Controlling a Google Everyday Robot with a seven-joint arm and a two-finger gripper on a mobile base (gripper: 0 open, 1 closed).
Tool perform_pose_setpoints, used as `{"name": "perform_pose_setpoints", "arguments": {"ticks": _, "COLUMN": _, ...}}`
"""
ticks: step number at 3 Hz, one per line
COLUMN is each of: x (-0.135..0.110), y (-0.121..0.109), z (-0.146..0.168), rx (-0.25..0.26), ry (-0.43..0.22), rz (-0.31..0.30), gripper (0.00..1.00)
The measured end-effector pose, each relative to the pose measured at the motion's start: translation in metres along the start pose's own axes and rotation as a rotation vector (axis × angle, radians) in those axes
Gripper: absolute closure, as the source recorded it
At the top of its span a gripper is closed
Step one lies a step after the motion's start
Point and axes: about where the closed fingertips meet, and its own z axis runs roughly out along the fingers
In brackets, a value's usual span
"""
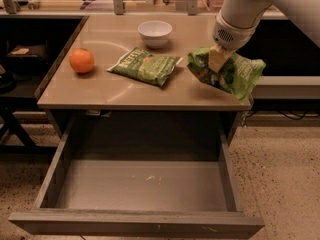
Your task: Pick green rice chip bag from top drawer and place on counter
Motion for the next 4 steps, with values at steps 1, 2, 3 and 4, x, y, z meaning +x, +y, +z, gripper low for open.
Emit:
{"name": "perform_pose_setpoints", "arguments": {"ticks": 1, "x": 0.004, "y": -0.015, "z": 0.018, "rx": -0.015, "ry": 0.016, "rz": 0.021, "gripper": 1.00}}
{"name": "perform_pose_setpoints", "arguments": {"ticks": 2, "x": 0.011, "y": -0.024, "z": 0.038, "rx": -0.042, "ry": 0.029, "rz": 0.038, "gripper": 1.00}}
{"name": "perform_pose_setpoints", "arguments": {"ticks": 3, "x": 0.011, "y": -0.024, "z": 0.040, "rx": -0.044, "ry": 0.030, "rz": 0.038, "gripper": 0.82}}
{"name": "perform_pose_setpoints", "arguments": {"ticks": 4, "x": 0.011, "y": -0.024, "z": 0.040, "rx": -0.044, "ry": 0.030, "rz": 0.038, "gripper": 0.59}}
